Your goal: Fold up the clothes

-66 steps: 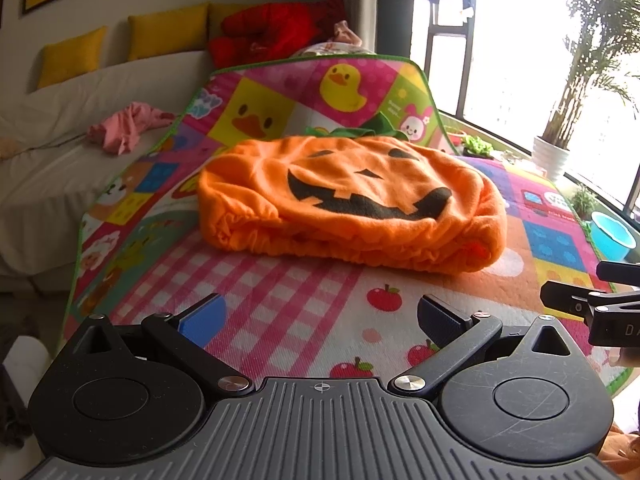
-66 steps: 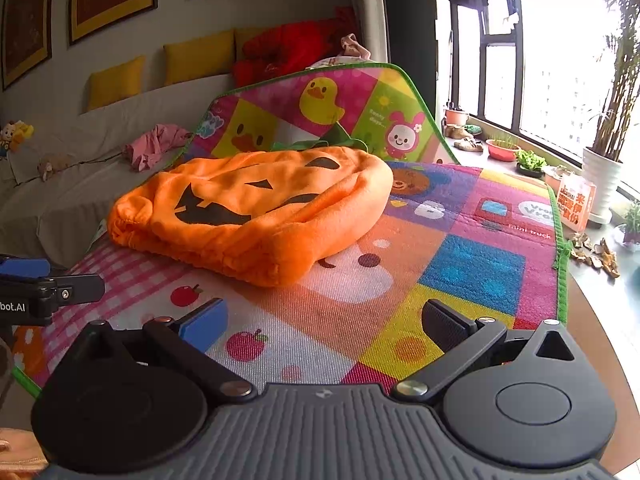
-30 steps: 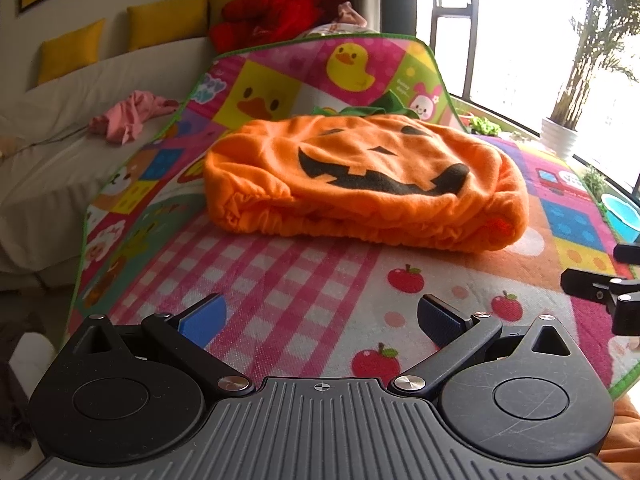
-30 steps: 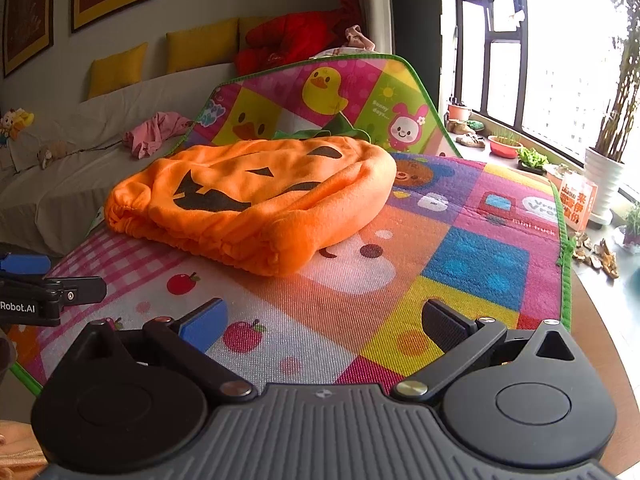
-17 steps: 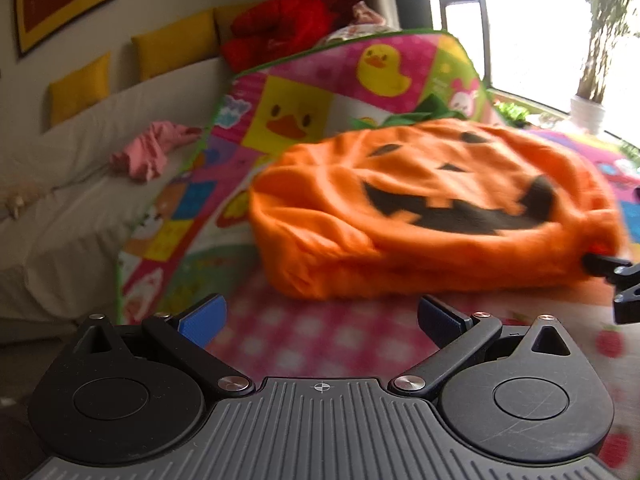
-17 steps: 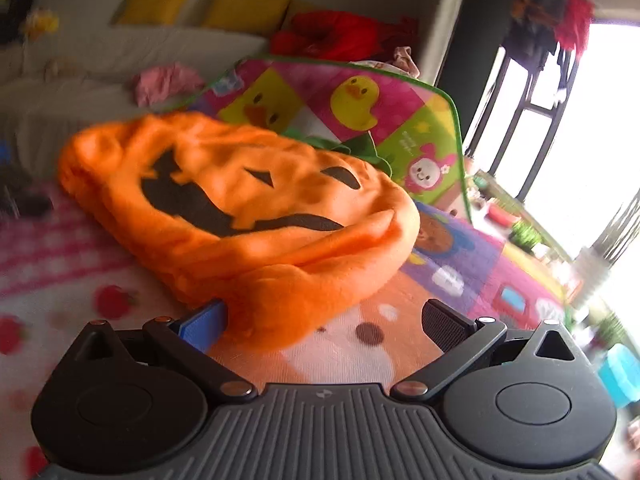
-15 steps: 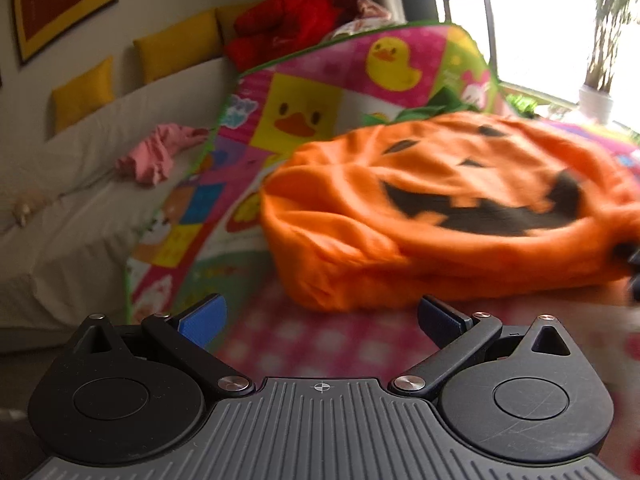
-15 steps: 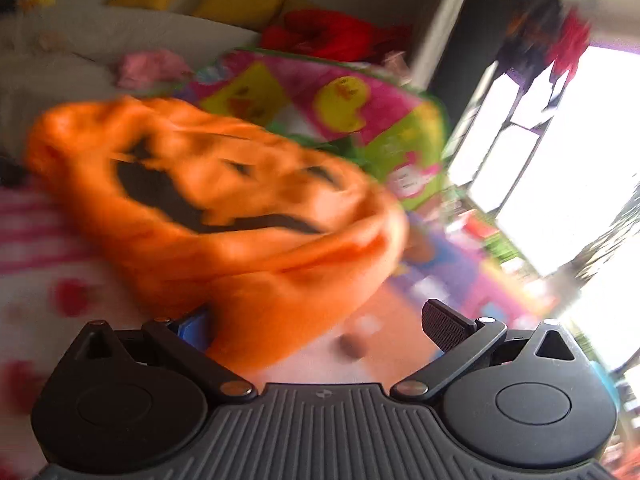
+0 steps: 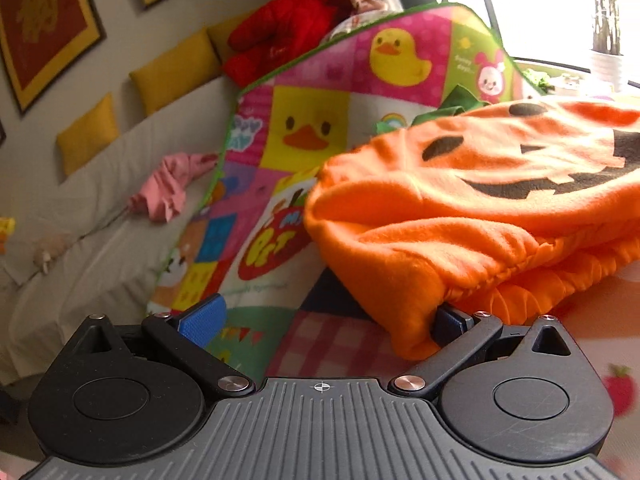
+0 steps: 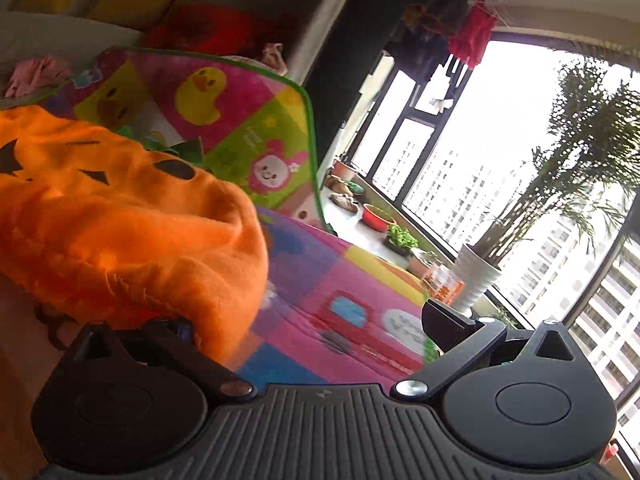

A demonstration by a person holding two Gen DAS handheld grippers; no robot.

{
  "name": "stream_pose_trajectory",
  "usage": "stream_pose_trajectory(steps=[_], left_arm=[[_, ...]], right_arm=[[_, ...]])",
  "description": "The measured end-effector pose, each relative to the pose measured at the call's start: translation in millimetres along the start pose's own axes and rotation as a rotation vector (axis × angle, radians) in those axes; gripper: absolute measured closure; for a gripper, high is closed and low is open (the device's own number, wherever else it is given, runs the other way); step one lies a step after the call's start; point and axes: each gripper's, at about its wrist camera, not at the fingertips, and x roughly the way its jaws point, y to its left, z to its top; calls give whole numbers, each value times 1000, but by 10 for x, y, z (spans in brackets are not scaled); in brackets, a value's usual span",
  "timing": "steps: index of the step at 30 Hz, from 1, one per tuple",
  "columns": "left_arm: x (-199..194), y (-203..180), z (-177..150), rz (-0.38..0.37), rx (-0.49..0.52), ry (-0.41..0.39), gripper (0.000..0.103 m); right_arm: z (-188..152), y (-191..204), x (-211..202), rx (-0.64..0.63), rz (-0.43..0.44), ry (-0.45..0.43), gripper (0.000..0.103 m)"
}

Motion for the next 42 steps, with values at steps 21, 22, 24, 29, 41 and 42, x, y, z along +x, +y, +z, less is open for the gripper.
stream_pose_trajectory(steps=[21,22,24,29,41,42], left_arm=[[-1768,-362,-433,-661,76,15,0],[-1757,-351,-352,-663,57,-8,0],[-1656,-366,-153,-651,14,-40,0],[-909,-597,265,-663,-179,33,0],[-45,-821,53,-715,-192,269,0],[-48,-824,55,-720,-176,273,0]], right_arm=[[-732,-1077,-1753,54,522,-73,0],[-642,-1137,-1771,97,543,-100,0],[-435,-1256,-1586,257,601,-93,0],[-187,-1115,-595,592,788,173,0],[-249,-387,215,568,856,493,0],[-236,-377,232,572,856,509,0]])
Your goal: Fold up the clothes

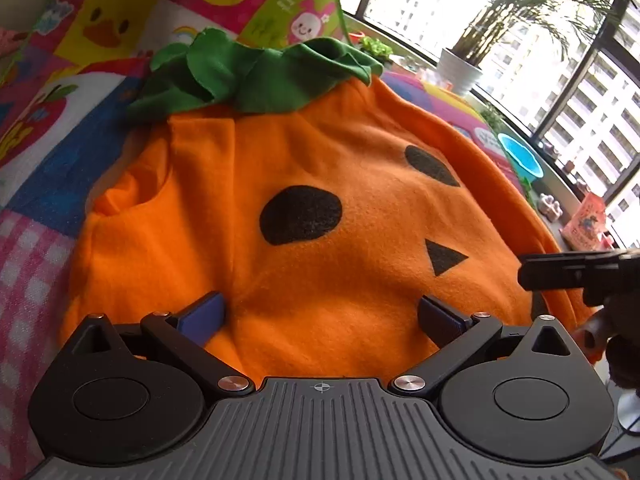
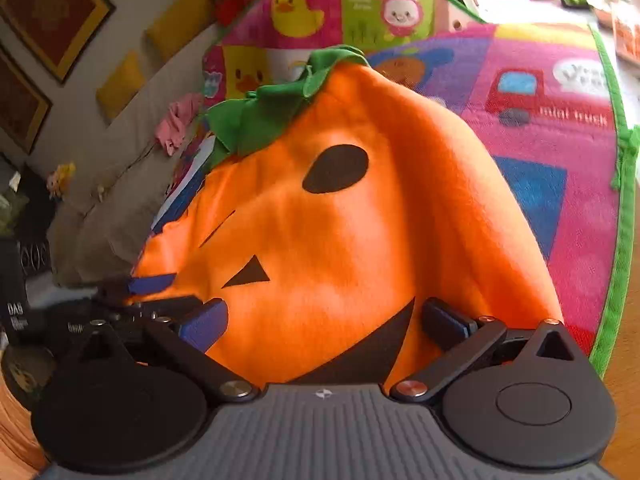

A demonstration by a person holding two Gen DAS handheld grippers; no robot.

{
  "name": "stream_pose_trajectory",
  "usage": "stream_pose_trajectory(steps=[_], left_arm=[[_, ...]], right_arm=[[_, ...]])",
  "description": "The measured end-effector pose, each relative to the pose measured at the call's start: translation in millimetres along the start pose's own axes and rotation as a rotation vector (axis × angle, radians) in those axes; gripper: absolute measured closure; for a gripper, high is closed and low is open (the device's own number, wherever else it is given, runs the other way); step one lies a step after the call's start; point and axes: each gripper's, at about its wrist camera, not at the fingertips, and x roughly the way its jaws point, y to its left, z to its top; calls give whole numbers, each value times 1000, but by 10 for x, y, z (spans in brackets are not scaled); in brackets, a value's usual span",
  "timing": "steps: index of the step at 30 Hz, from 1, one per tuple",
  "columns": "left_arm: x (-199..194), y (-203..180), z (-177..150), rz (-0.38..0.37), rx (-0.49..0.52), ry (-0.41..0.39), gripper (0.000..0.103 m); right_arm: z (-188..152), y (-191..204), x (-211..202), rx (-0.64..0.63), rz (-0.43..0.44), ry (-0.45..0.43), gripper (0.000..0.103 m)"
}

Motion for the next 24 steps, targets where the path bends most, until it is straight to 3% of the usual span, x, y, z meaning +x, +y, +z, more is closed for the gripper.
stream_pose_trajectory(steps=[5,8,11,13,17,20,22,24], left_arm=[[22,-42,105,-12,68,78,0],[-90,109,372,-90,7,55,0],[-214,342,756,-80,-46,-104,0],[-180,537,1000,-62,-92,-204,0],[55,924,1387,-114,-234,-305,0],[229,1073,1592,-146,-310,-323,0],[296,1142,1683,-168,-345,-309,0],[304,1157,1670,-190,-323,-307,0]], right_arm=[[246,152,84,-103,-60,186,0],[623,383,-13,-255,-55,103,0],[1032,627,-22,-447,-79,-75,0],[1270,692,160,-509,-72,-129,0],[1493,771,688,-670,-15,-168,0],[1602,777,1124,-702,22,-129,0],[1663,765,1320,-624,139,22,0],[1527,847,1263,-627,367,167,0]])
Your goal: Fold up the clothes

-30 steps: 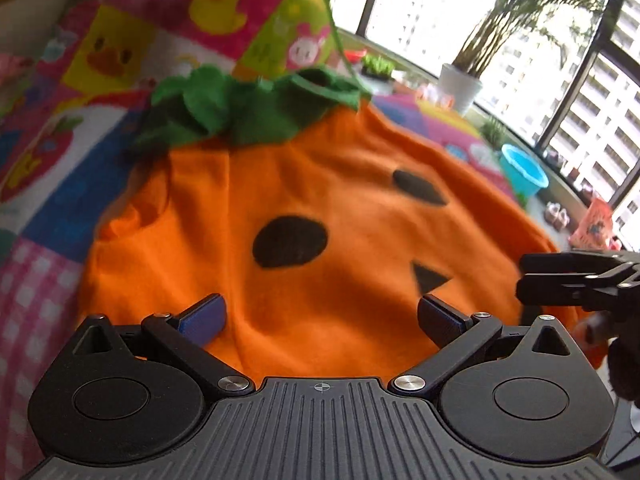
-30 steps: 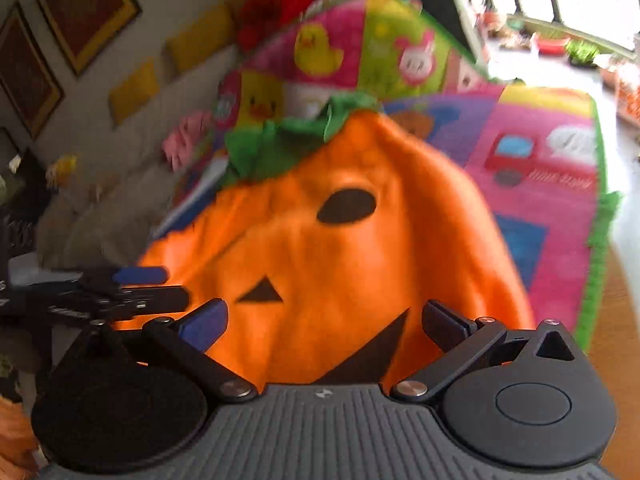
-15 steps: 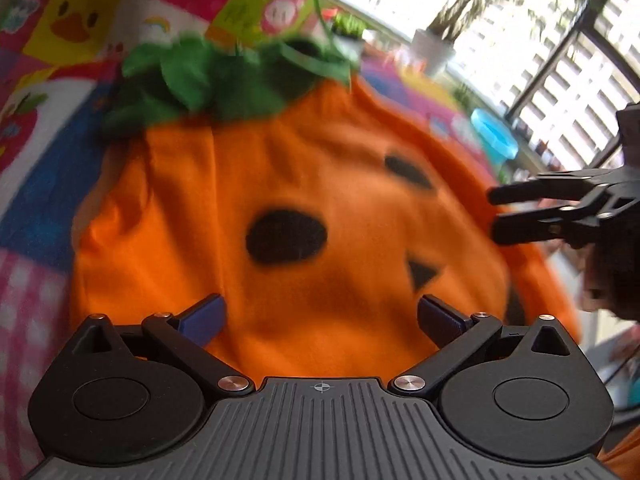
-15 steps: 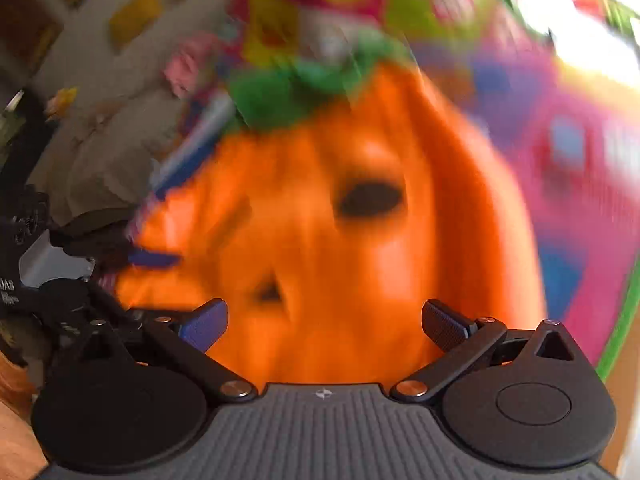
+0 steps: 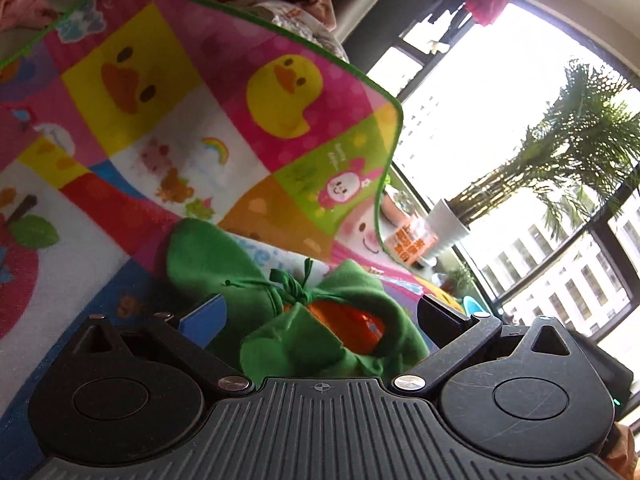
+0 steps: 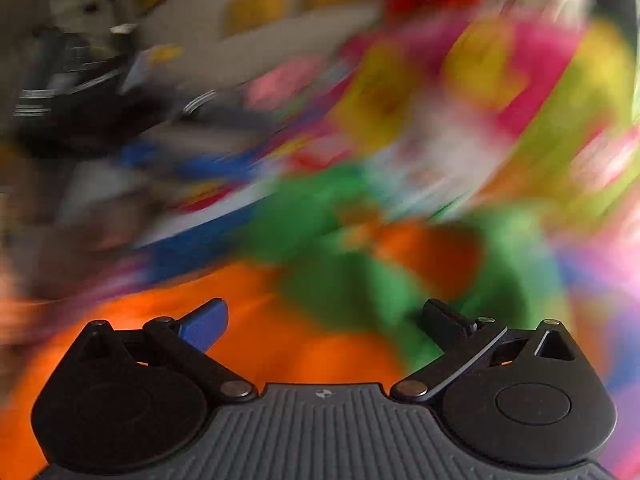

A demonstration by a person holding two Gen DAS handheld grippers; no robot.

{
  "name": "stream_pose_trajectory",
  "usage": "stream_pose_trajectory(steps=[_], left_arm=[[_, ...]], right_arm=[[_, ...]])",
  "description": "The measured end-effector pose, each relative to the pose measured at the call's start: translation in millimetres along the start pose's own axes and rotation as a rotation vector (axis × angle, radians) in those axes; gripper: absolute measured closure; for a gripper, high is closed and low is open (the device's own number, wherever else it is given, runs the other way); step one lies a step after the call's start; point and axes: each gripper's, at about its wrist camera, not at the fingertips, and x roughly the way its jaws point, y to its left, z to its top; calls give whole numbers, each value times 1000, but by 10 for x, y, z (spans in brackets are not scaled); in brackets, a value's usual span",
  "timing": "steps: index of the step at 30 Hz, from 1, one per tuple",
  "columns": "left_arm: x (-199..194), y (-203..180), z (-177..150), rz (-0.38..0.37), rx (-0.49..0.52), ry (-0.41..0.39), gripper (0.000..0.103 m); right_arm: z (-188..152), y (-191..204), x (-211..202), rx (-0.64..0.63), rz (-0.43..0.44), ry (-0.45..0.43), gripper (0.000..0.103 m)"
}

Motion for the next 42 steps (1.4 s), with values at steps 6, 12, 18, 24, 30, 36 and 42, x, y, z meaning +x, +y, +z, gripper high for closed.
stream_pose_trajectory(steps=[6,12,18,24,30,36,42], left_arm=[[234,-10,-147,-79,18,38,0],[382,-287,-528,-220,171,263,0],[9,-489,-980,-239,317,368,0],[-72,-247,-733,17,206,219,0],[-39,-268,-692,212,283,80,0],[-66,-314,-278,285,291,-32,0],[190,106,-24,260,77,71,3]], right_arm=[[-411,664,-336,-333,-42,-25,0],[-479,137,-731,-39,-282,-112,0],[-590,-222,-914,142,-267,-178,0],[-620,-137,-499,170,-214,-98,0],[-683,-37,-400,217,-295,-57,0],[-435,163,-374,19,-448,-33,0],[119,92,-516,-149,-662,-150,10]])
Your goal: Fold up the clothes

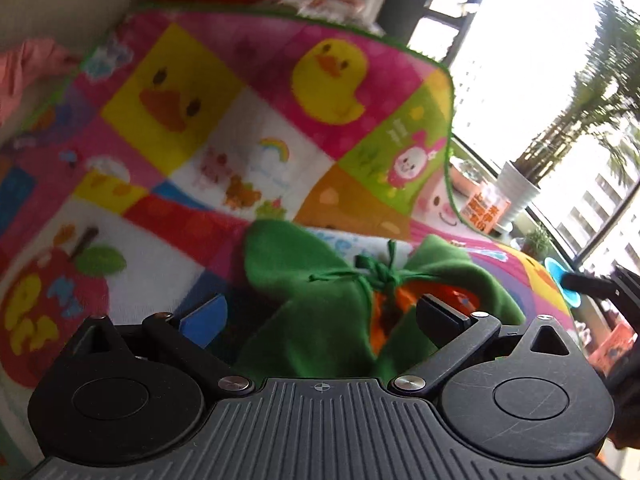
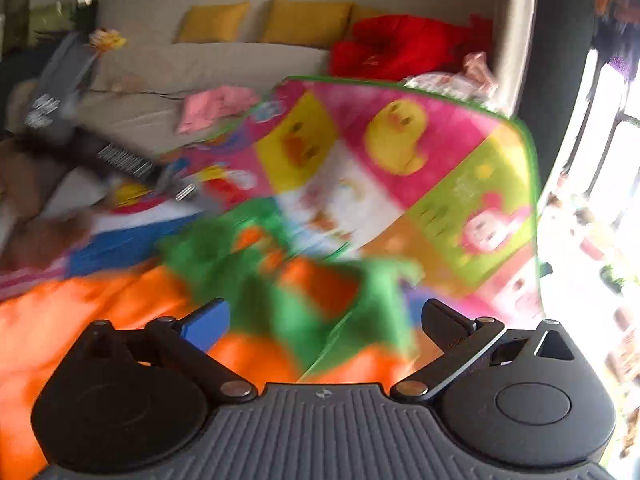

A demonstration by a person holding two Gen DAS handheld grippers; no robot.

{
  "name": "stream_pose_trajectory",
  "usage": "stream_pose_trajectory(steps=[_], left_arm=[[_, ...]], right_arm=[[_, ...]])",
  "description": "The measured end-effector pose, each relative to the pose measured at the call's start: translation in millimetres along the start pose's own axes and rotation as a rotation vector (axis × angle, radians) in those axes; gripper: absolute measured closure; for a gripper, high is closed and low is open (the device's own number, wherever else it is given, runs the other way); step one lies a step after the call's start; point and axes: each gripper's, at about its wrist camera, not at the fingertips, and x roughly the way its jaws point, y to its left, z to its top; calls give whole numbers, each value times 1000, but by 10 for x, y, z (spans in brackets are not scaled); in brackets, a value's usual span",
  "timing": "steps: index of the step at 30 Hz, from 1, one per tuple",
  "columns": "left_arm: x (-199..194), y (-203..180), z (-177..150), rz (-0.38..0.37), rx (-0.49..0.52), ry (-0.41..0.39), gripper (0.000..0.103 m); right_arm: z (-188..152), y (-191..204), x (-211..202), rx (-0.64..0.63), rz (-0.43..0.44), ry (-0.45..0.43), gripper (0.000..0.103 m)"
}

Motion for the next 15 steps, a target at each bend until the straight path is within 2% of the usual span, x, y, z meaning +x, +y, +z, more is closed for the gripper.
stream_pose_trajectory(steps=[1,2,3,6,8,9,12,13,14,15], left_arm=[[74,57,-14,-15,-35,29,8],[137,100,-36,-28,-62,54,20],[197,125,-62,-35,-76,77,26],[311,114,-111,-17,-65,99,27],[345,51,-98,5,-29,85,28],[367,22,-93,17,-11,78,30],[405,-48,-97,40,34,70,53],[386,-57,-101,27,29,82,70],[342,-60,-109,6,17,87,80],[250,-74,-131,-18,9,80,83]], right_arm=[[46,-50,138,15,-10,20,14],[84,-95,279,28,-19,41,17],[121,-139,421,42,-29,61,17],[123,-207,800,70,-49,105,25],[108,-195,999,102,-30,127,49],[100,-188,1059,118,-13,136,56],[105,-114,1119,115,-5,125,73],[117,-107,1042,108,4,113,83],[135,-112,987,107,13,93,86],[136,-121,855,109,19,69,86]])
